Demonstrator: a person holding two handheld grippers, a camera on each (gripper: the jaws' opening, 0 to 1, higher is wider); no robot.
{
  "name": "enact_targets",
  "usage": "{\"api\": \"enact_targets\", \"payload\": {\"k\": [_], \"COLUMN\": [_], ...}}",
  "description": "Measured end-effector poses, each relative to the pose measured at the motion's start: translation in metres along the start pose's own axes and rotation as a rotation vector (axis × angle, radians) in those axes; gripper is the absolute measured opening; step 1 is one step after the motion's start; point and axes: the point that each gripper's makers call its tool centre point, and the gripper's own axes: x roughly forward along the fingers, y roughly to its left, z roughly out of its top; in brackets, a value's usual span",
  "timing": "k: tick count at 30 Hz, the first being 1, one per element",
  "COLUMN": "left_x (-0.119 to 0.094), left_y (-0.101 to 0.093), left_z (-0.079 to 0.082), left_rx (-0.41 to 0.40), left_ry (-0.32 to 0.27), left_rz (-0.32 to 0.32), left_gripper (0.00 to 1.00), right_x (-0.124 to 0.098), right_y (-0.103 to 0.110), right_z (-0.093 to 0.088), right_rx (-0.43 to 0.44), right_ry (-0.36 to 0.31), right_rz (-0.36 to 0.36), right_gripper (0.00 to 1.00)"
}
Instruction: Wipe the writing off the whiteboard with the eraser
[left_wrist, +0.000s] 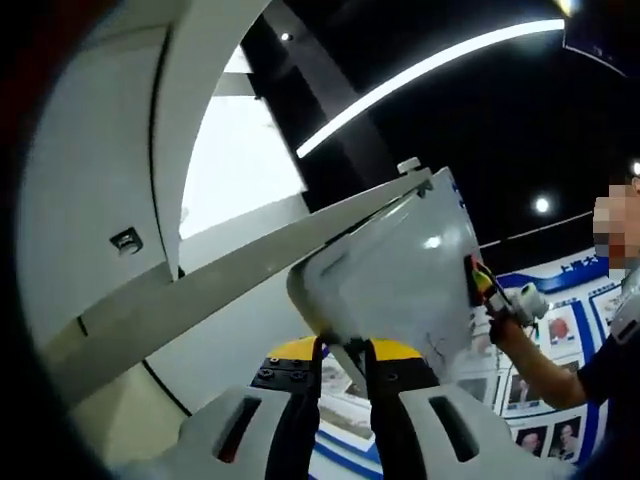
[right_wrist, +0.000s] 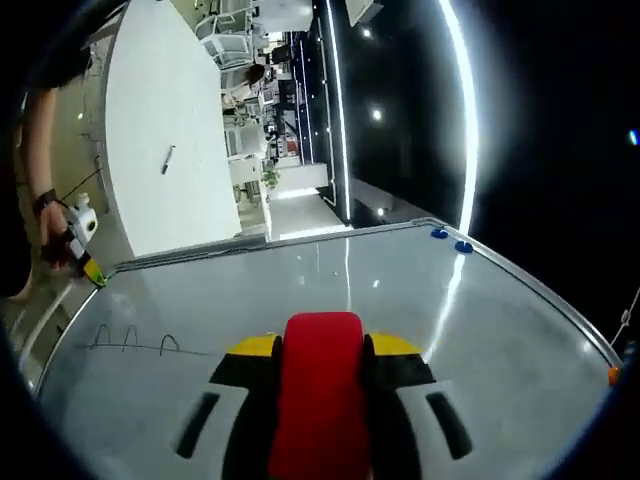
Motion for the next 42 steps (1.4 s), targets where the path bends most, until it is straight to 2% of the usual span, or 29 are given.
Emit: {"api": "enact_targets", "payload": {"k": [4, 15, 16, 21, 25, 28, 31, 34, 36, 40, 42], "left_x": [0.0, 0.0, 0.001, 0.001, 0.001, 0.001, 0.001, 0.001, 0.001, 0.001, 0.001], "left_y": [0.001, -0.002, -0.002, -0.003, -0.003, -0.004, -0.003, -0.002, -0.003, -0.004, -0.003], "left_z": [0.0, -0.001, -0.001, -0.002, -0.002, -0.003, -0.003, -0.002, -0.003, -0.003, -0.003], "left_rx": [-0.003, -0.016, -0.016, -0.029, -0.035, -0.037, -0.041, -0.042, -0.042, -0.042, -0.042], "left_ry": [0.002, 0.001, 0.002, -0.002, -0.004, -0.005, -0.004, -0.001, 0.0, 0.001, 0.0], "left_rz": [-0.001, 0.004, 0.004, 0.007, 0.008, 0.009, 0.011, 0.012, 0.012, 0.011, 0.011], "left_gripper": [0.21, 0.2, 0.2, 0.2, 0.2, 0.2, 0.2, 0.2, 0.2, 0.2, 0.2], "right_x": [-0.001, -0.003, -0.004, -0.005, -0.006, -0.007, -0.007, -0.008, -0.007, -0.012, -0.014], "right_y": [0.025, 0.061, 0.076, 0.091, 0.115, 0.121, 0.139, 0.163, 0.168, 0.206, 0.214], "right_z": [-0.003, -0.007, -0.009, -0.011, -0.014, -0.014, -0.016, -0.019, -0.025, -0.032, -0.034], "right_rx": [-0.005, -0.02, -0.027, -0.024, -0.039, -0.032, -0.063, -0.054, -0.044, -0.072, -0.072], "right_ry": [-0.006, -0.014, -0.015, -0.016, -0.013, -0.014, -0.011, -0.009, -0.009, 0.003, 0.004], "right_rz": [0.023, 0.067, 0.085, 0.097, 0.132, 0.13, 0.151, 0.168, 0.169, 0.234, 0.235], "right_gripper": [0.28, 0.27, 0.27, 0.27, 0.27, 0.27, 0.27, 0.27, 0.27, 0.27, 0.27]}}
